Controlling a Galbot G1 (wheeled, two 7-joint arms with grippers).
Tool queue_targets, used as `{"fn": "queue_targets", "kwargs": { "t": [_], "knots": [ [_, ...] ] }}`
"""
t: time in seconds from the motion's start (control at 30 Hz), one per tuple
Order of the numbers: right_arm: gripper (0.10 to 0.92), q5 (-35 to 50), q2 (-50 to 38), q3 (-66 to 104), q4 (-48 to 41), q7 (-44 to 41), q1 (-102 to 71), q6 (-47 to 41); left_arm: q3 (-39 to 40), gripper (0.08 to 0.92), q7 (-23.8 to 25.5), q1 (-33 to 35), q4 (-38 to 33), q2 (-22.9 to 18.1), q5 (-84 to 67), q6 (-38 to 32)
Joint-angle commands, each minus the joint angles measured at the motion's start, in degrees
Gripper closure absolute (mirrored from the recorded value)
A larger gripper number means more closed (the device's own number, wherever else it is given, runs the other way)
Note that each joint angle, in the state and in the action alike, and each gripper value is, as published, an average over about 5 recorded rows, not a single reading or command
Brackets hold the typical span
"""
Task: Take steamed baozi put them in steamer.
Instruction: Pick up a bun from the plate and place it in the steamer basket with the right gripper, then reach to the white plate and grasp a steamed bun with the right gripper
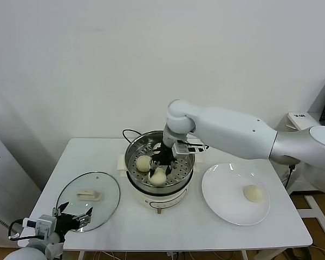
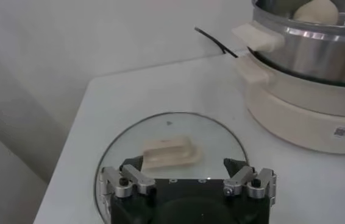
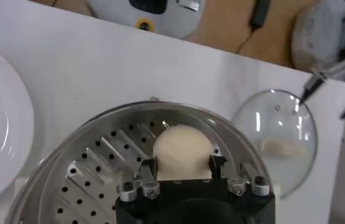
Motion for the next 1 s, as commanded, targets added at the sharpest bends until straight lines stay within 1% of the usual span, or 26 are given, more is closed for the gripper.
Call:
{"fn": "queue_targets", "kwargs": {
  "t": [0.03, 0.13, 0.2, 0.27, 0.47, 0.57, 0.63, 0.77, 1.0],
  "knots": [
    [0.365, -4.74, -0.12, 1.39, 0.53, 0.06, -2.3, 2.78, -0.13, 0.177, 0.09, -0.03, 0.21, 0.08, -0.16, -0.03],
    [0.28, -3.56, -0.72, 2.71, -0.27, 0.68, -1.58, 1.86, -0.34, 0.177, 0.15, -0.09, 0.31, 0.14, -0.6, -0.1],
    [0.234, 0.52, -1.65, 2.72, -1.47, 0.59, 0.68, -0.7, -0.52, 0.177, 0.12, -0.09, 0.16, 0.17, -0.73, -0.09],
    [0.211, 6.41, -3.2, 1.69, -3.19, 0.05, 3.96, -5.08, -0.67, 0.177, 0.07, -0.15, -0.09, 0.17, -0.7, -0.03],
    [0.203, 20.7, -9.23, -1.76, -10.03, -2.12, 11.11, -19.22, -0.96, 0.177, 0.03, -0.78, -0.27, -0.17, -0.35, 0.09],
    [0.203, 29.59, -12.72, -6.22, -12.06, -3.03, 14.6, -26.9, -1.11, 0.177, 0.04, -0.7, -0.27, -0.26, -0.23, 0.03],
    [0.203, 33.43, -15.01, -9.6, -12.8, -4.21, 16.74, -30.25, -1.08, 0.177, 0.11, -0.52, -0.39, -0.27, 0.06, -0.06],
    [0.203, 36.79, -20.37, -13.19, -13.8, -6.7, 17.54, -34.83, -1.05, 0.177, 0.19, -0.38, -0.35, -0.31, 0.4, -0.23],
    [0.203, 38.25, -30.07, -18.32, -13.11, -7.98, 15.82, -39.57, -1.07, 0.177, 0.17, -0.55, -0.33, -0.02, 0.14, -0.25]
  ]
}}
